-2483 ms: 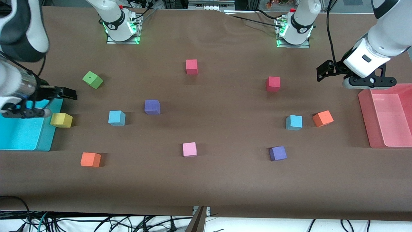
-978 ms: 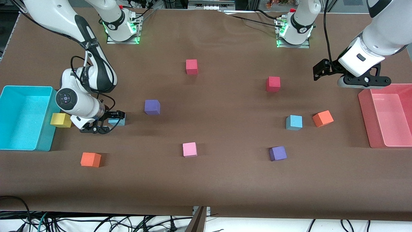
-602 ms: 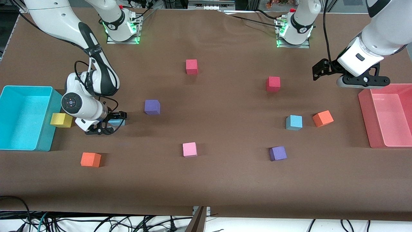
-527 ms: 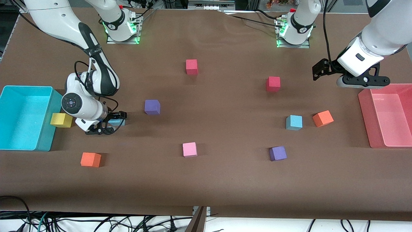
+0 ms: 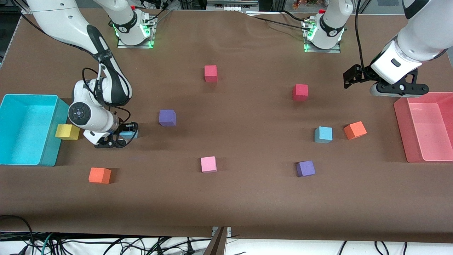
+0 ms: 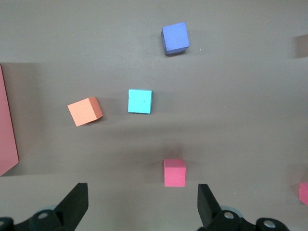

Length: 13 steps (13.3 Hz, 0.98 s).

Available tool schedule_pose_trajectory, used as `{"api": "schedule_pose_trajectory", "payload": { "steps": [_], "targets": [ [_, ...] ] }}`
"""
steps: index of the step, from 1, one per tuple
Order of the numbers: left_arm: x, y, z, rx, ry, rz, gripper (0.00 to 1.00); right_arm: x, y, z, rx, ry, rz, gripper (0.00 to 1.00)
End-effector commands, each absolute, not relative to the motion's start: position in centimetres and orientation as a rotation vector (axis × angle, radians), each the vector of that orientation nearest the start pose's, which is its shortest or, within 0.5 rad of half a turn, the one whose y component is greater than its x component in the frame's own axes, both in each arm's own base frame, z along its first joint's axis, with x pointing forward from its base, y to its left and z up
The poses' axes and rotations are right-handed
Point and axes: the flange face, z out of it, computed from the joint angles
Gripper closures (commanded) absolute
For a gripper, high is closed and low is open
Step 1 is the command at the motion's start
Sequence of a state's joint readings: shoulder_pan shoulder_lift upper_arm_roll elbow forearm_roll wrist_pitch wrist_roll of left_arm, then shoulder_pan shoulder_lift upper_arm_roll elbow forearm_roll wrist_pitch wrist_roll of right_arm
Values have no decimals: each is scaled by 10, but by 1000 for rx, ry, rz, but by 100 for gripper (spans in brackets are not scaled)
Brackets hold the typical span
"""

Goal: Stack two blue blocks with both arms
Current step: 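Close the right gripper on the cyan cube, then lift and carry the cyan cube with the right gripper to mid-table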

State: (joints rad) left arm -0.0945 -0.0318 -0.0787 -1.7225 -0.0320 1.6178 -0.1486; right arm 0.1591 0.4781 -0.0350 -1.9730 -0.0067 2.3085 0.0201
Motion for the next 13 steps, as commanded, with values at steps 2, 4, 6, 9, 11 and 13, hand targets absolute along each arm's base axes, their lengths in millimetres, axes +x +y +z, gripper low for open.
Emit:
{"api": "schedule_pose_trajectory", "payload": {
  "steps": [2,4,6,9,11,13],
  "targets": [
    [536,-99,581,-3164,52,127,0,621,99,257,-3144,-231,233,100],
    [536,-99,581,-3164,54,129,0,638,128,299,-3133,-212,258,100],
    [536,-99,581,-3164,54,129,0,646,171,326,-3114,-195,309,100],
    [536,-99,581,-3164,54,127,0,635,267,351,-3127,-179,341,100],
    [535,-100,582,-3164,54,127,0,623,335,351,-3143,-161,303,100],
    [536,-100,581,-3164,56,127,0,604,404,345,-3156,-107,264,100]
  ]
}}
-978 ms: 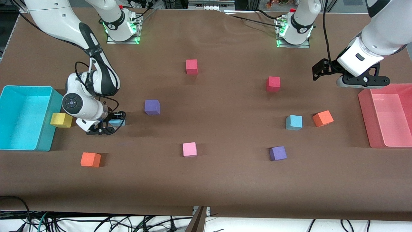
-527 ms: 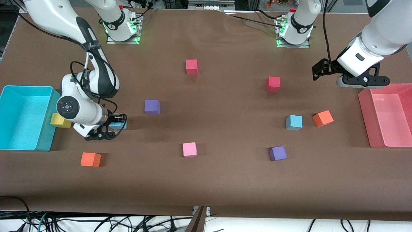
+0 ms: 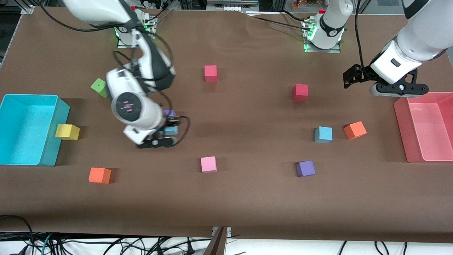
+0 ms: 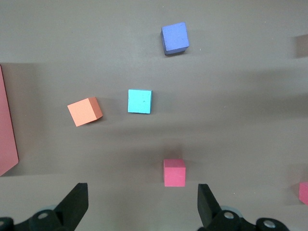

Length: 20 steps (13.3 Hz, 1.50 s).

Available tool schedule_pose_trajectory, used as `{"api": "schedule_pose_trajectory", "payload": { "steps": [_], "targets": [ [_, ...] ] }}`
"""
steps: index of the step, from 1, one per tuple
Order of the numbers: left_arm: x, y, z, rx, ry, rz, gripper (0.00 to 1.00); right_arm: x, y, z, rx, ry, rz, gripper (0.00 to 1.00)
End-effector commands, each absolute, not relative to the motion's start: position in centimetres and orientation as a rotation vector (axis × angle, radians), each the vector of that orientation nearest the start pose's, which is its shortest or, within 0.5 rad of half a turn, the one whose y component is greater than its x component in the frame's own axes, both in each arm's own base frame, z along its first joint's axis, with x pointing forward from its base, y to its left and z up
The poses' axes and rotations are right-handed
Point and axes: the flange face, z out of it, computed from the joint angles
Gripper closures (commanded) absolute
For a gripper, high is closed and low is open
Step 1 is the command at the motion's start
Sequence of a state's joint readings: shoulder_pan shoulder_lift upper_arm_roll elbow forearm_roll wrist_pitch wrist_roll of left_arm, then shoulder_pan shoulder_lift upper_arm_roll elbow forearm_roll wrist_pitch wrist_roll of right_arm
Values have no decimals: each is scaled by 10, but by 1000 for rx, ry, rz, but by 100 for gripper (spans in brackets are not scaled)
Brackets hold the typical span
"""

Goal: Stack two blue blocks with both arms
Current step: 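Lift and carry the cyan cube with the right gripper to mid-table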

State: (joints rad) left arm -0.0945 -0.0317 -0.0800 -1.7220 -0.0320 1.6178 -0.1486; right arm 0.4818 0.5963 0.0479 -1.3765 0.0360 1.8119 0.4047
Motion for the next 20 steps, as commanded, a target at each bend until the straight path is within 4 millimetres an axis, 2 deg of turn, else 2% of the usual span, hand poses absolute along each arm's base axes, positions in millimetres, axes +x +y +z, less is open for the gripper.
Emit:
{"api": "schedule_pose_trajectory", "payload": {
  "steps": [1,3,4,7,9,11,16,17,18,19,20],
  "targets": [
    [536,-100,581,-3164,57,127,0,598,424,339,-3156,-85,257,100],
    [536,-100,581,-3164,56,127,0,578,463,325,-3162,-95,250,100],
    [535,-100,581,-3164,57,129,0,560,487,312,-3172,-122,258,100],
    [536,-99,581,-3164,52,127,0,531,529,280,-3163,-160,228,100],
    [536,-99,581,-3164,52,129,0,526,539,259,-3151,-160,205,100],
    [536,-100,581,-3164,54,127,0,511,558,243,-3137,-193,179,100],
    [535,-101,581,-3164,59,127,0,510,563,239,-3113,-197,161,100],
    [536,-100,581,-3164,57,127,0,511,563,232,-3110,-193,156,93],
    [536,-99,581,-3162,54,129,0,512,564,229,-3103,-193,143,72],
    [536,-98,581,-3155,52,127,0,513,565,227,-3096,-189,129,59],
    [536,-96,580,-3149,51,127,0,513,566,226,-3090,-193,118,35]
  ]
}}
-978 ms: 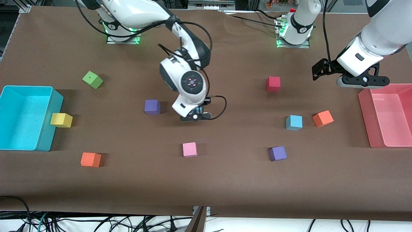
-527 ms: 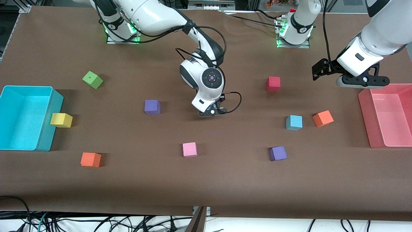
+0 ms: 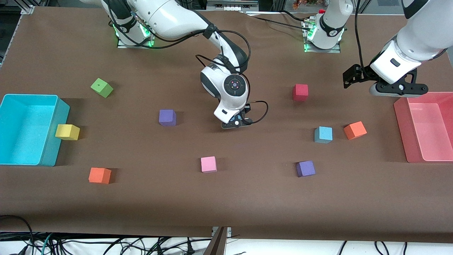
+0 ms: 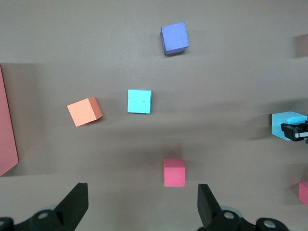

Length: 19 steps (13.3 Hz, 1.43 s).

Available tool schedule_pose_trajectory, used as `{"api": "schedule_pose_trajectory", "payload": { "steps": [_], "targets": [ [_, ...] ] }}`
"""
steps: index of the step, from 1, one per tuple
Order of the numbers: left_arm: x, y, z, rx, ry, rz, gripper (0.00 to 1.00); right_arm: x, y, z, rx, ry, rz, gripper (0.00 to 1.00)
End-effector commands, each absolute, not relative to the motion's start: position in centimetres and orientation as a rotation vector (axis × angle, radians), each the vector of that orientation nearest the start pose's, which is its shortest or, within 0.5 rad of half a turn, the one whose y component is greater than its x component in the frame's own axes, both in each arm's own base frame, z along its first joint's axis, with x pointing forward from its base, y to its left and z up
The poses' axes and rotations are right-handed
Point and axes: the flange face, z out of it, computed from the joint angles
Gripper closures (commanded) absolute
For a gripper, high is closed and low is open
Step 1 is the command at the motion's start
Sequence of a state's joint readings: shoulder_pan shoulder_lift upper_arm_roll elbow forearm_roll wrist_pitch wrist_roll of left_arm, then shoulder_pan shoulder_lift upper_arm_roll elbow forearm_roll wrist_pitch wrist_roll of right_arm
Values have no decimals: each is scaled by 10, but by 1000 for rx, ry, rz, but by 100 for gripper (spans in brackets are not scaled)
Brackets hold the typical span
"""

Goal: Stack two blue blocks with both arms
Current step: 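Set down the cyan cube, open the right gripper and draw back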

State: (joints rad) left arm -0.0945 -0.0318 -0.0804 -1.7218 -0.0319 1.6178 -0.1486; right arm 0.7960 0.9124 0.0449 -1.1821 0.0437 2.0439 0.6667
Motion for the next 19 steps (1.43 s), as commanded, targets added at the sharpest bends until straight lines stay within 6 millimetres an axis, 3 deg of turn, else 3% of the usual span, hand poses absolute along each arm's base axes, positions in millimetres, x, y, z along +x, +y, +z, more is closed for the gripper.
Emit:
{"api": "schedule_pose_trajectory", "payload": {
  "steps": [1,3,4,5,10,14,17,19],
  "targets": [
    [536,-97,581,-3149,53,125,0,513,566,227,-3089,-193,116,34],
    [536,-98,581,-3147,56,127,0,513,567,227,-3085,-194,109,21],
    [535,-99,581,-3147,60,127,0,513,567,227,-3086,-196,107,4],
    [535,-100,581,-3147,63,127,0,513,567,227,-3086,-196,107,1],
    [535,-101,580,-3146,65,129,0,524,560,253,-3068,-251,75,0],
    [535,-101,581,-3146,70,129,0,537,539,277,-3066,-388,116,1],
    [534,-94,582,-3144,56,124,0,538,515,313,-3070,-571,218,0],
    [531,-91,585,-3103,68,112,0,543,491,325,-3022,-688,225,0]
  ]
}}
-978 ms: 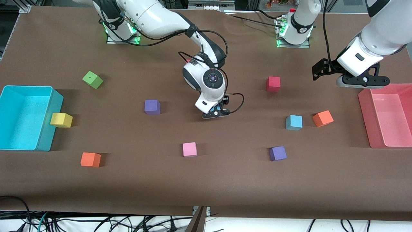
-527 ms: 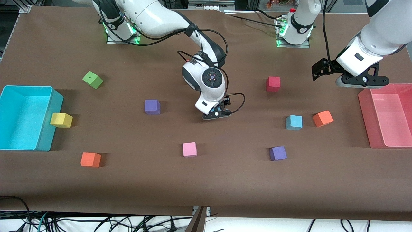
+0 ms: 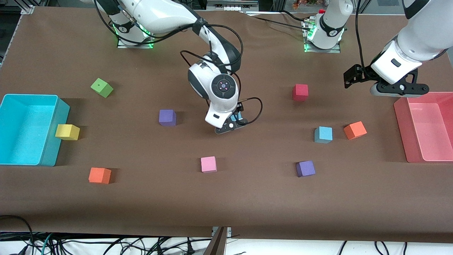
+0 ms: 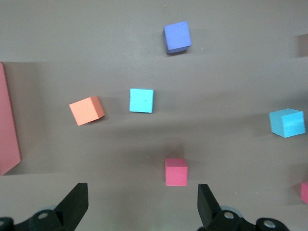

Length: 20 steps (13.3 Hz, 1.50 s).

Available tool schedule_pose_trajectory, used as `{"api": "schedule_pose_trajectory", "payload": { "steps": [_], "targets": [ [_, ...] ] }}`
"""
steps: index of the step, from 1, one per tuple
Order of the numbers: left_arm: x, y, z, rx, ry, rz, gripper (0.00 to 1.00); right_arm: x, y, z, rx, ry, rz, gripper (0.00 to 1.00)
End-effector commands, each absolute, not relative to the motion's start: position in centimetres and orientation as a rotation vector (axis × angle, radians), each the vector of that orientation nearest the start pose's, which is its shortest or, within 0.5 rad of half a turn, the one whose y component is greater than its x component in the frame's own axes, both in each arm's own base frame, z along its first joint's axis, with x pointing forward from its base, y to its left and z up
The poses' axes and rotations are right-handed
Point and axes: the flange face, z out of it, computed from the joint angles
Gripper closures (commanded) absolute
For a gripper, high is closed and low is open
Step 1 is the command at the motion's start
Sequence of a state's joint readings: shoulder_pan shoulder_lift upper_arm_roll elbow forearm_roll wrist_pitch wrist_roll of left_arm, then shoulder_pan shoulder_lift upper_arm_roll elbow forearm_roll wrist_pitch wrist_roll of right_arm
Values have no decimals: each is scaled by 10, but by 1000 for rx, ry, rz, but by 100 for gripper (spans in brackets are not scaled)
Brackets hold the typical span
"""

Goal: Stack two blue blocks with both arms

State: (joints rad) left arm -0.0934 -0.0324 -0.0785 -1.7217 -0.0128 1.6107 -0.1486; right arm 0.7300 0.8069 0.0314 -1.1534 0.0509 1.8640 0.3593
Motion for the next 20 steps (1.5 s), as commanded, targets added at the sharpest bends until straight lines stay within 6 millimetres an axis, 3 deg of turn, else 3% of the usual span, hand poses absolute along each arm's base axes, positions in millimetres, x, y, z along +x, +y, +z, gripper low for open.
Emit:
{"api": "schedule_pose_trajectory", "payload": {
  "steps": [1,6,7,8,9,11,12,14,16,18,20],
  "targets": [
    [532,-97,588,-3101,85,99,0,551,479,329,-2988,-740,232,0],
    [535,-98,589,-3104,83,78,0,574,435,333,-2781,-917,208,0],
    [539,-97,583,-3104,83,86,0,570,420,332,-2726,-952,139,0],
    [545,-97,576,-3100,87,80,0,558,407,317,-2668,-942,81,0],
    [552,-100,562,-3097,94,76,0,549,390,312,-2609,-950,-7,0],
    [560,-100,527,-3090,99,117,0,533,376,300,-2499,-1039,-84,0],
    [560,-100,522,-3088,97,132,0,532,373,296,-2451,-1069,-124,0],
    [563,-100,494,-3080,99,207,0,532,361,277,-2346,-1087,-212,0],
    [573,-102,454,-3084,108,213,0,529,354,260,-2196,-1170,-310,0],
    [571,-105,394,-3077,118,286,0,525,349,233,-2078,-1199,-411,0],
    [572,-105,370,-3088,125,266,0,523,347,209,-1998,-1218,-505,0]
  ]
}}
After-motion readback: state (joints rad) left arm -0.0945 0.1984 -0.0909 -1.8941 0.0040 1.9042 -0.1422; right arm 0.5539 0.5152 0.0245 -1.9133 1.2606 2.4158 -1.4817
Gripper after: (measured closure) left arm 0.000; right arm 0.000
